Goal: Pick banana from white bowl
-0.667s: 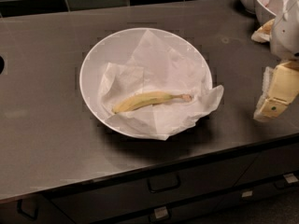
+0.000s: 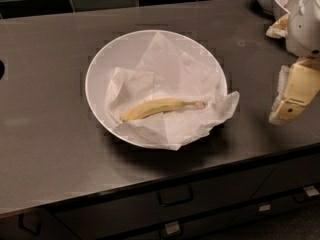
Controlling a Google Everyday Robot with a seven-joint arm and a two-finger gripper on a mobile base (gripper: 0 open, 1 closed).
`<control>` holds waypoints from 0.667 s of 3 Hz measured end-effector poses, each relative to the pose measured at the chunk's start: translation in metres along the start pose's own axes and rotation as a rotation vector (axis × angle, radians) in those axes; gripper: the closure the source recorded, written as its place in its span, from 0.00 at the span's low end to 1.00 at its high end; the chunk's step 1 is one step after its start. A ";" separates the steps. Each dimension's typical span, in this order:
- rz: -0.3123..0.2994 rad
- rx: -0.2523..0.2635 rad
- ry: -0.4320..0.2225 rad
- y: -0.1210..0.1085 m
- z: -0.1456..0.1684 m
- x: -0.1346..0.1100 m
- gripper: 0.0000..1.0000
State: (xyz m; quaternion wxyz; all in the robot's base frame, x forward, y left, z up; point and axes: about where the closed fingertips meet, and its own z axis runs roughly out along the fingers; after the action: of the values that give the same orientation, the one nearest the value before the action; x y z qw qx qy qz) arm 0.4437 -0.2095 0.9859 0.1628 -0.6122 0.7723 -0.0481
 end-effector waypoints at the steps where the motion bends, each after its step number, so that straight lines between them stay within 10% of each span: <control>1: -0.117 -0.002 -0.024 -0.013 -0.003 -0.042 0.00; 2: -0.215 -0.018 -0.086 -0.026 0.004 -0.085 0.00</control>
Offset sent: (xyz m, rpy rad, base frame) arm 0.0602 0.1162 0.0136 0.0445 0.0224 0.3673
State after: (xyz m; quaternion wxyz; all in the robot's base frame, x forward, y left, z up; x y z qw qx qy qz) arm 0.4860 -0.1332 1.0054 0.1840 -0.6946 0.6947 -0.0322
